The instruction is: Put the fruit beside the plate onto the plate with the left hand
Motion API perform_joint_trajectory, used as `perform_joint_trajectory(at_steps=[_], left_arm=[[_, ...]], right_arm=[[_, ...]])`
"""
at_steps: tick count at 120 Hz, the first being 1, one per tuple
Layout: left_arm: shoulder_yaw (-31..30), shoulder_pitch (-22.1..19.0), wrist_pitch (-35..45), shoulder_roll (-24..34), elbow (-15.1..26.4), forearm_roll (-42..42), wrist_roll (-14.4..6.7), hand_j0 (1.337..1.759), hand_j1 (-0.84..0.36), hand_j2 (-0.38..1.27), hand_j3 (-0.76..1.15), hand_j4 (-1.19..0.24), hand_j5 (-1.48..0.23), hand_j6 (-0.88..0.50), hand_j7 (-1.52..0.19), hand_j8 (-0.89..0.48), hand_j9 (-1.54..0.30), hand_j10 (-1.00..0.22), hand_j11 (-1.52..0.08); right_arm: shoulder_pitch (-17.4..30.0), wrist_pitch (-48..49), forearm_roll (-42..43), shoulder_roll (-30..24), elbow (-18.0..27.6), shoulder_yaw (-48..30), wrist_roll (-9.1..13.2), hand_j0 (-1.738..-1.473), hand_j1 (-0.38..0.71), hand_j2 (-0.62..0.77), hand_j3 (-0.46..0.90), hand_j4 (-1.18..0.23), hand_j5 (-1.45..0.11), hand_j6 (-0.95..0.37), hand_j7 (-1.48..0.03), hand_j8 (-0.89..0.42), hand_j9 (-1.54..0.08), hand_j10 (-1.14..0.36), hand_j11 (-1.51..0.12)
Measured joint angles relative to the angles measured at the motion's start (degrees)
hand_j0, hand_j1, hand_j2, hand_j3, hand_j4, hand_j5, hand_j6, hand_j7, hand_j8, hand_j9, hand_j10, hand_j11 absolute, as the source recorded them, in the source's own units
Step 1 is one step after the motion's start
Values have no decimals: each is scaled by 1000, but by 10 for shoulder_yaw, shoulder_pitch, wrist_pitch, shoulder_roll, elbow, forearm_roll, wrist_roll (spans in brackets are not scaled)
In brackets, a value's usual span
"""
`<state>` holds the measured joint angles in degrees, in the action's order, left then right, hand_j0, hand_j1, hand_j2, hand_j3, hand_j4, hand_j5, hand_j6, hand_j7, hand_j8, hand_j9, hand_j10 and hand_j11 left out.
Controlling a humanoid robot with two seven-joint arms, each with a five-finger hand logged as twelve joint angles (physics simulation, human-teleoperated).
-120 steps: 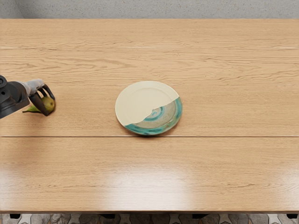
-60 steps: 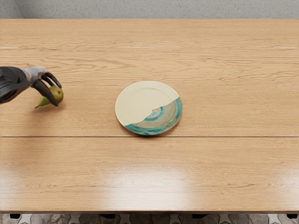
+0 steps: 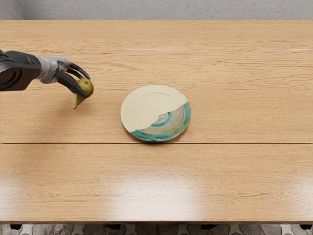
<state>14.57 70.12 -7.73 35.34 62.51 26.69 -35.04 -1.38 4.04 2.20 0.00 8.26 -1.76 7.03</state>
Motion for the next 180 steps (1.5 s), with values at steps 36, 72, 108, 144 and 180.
perform_joint_trajectory(at_steps=[36,72,108,144,180], left_arm=[[36,3,-47,-43,0,-19,0,1658,-378,500,0,-636,-902,-363,-881,-371,-858,-658,-856],[44,11,-50,-96,0,-22,0,1658,-367,482,0,-636,-885,-382,-879,-370,-853,-655,-851],[45,14,-49,-137,-4,-22,0,1658,-184,307,0,-474,-647,-324,-644,-321,-630,-486,-629],[76,7,-83,-133,-15,-37,0,1658,226,71,0,-110,-149,-76,-149,-75,-145,-113,-145],[211,-111,-258,-83,-29,-173,0,1658,321,17,0,-26,-34,-18,-34,-17,-33,-26,-33]], right_arm=[[0,0,0,0,0,0,0,-1658,-349,0,0,0,0,0,0,0,0,0,0],[0,0,0,0,0,0,0,-1658,-349,0,0,0,0,0,0,0,0,0,0],[0,0,0,0,0,0,0,-1658,-349,0,0,0,0,0,0,0,0,0,0],[0,0,0,0,0,0,0,-1658,-349,0,0,0,0,0,0,0,0,0,0],[0,0,0,0,0,0,0,-1658,-349,0,0,0,0,0,0,0,0,0,0]])
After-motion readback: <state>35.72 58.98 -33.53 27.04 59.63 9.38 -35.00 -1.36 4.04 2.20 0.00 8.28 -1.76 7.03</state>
